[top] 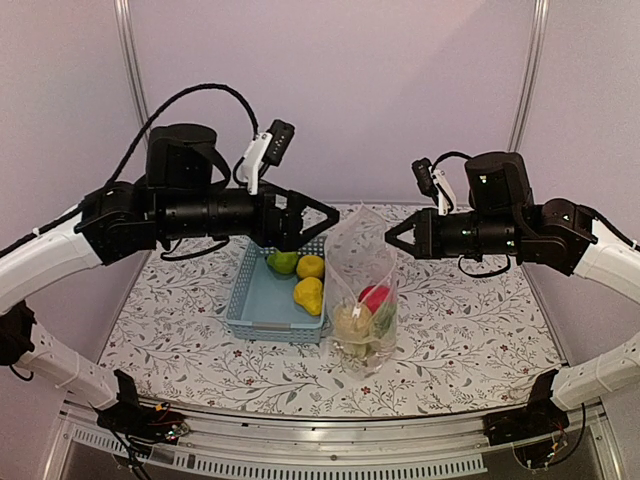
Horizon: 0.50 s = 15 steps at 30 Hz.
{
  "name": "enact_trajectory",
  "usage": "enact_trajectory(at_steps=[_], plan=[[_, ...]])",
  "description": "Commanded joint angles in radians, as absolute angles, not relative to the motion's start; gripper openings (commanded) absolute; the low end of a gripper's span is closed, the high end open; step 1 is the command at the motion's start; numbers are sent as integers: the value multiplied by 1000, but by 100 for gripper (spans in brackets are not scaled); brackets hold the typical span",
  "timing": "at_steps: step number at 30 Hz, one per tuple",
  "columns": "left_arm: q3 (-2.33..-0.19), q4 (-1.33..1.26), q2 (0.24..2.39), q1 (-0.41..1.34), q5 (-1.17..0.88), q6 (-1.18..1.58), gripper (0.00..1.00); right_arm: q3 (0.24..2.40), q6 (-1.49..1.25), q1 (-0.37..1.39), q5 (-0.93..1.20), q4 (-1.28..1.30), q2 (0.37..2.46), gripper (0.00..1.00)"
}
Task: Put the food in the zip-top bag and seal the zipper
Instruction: Place the fake fruit in the zipper food storage bag, then pick up the fake fruit from the bin.
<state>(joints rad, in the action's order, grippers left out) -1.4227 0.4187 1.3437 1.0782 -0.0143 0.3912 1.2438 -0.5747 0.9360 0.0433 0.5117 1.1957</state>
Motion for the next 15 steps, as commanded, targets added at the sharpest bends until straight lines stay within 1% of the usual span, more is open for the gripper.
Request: enact_trajectory(at_steps=[1, 6, 11, 15], plan=[[-1378, 323, 1276, 1068, 41, 427, 94, 1259, -563, 943, 29, 509, 1191, 0], [-1310, 376, 1263, 981, 111, 559, 94, 1261, -566, 944, 28, 508, 1191, 0], [-1256, 437, 1295, 914, 175, 648, 93, 1262, -572, 943, 19, 517, 1188, 0], [-1213, 434, 1341, 859, 163, 679, 94, 1261, -572, 942, 16, 520, 1186, 0]])
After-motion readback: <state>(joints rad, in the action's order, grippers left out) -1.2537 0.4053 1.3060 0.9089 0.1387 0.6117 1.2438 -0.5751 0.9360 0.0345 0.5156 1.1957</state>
